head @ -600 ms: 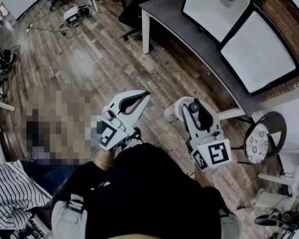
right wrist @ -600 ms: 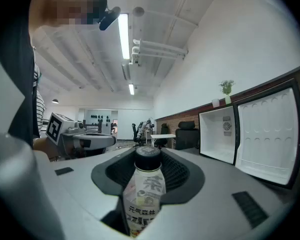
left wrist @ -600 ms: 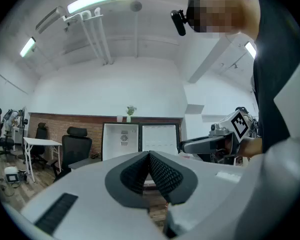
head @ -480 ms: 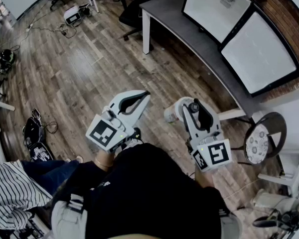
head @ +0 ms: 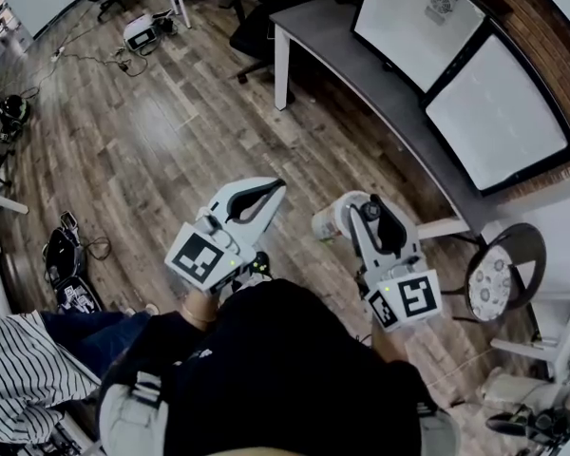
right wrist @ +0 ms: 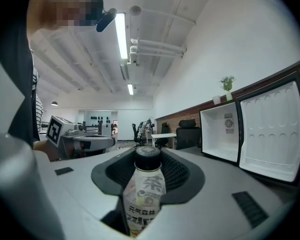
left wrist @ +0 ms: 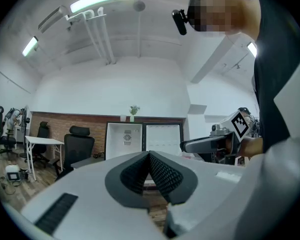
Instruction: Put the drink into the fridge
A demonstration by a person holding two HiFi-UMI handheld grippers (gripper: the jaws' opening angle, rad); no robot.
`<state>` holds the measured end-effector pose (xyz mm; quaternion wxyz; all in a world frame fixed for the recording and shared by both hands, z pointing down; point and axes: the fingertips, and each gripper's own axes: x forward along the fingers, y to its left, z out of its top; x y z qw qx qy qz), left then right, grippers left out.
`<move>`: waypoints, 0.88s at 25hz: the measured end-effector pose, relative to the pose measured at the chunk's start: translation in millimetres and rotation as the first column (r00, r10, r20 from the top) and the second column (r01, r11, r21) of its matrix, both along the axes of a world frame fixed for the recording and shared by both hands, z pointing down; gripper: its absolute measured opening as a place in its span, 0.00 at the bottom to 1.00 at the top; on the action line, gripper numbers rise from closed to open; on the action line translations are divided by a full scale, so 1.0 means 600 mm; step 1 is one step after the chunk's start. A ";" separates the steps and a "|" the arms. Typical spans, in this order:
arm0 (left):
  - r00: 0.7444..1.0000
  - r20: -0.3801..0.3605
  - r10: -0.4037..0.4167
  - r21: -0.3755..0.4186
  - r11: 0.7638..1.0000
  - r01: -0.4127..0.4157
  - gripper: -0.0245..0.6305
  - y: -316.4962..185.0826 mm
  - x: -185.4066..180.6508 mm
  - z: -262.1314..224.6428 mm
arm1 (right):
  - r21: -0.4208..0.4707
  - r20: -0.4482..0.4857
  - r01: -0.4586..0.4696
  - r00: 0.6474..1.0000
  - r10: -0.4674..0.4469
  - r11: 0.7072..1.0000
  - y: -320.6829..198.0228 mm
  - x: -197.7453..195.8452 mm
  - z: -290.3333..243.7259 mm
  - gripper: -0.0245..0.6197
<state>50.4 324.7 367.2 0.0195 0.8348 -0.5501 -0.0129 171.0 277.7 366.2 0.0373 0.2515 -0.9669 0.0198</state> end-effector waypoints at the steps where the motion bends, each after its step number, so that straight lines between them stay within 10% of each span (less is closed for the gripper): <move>1: 1.000 0.000 -0.001 0.001 1.000 0.001 0.03 -0.003 -0.004 0.000 | -0.003 -0.003 0.001 1.000 -0.001 1.000 -0.003 -0.004 0.002 0.27; 22: 0.999 -0.016 -0.051 0.028 0.998 0.051 0.03 -0.027 -0.171 0.004 | -0.004 -0.022 0.051 0.998 -0.051 0.999 -0.043 -0.170 0.016 0.27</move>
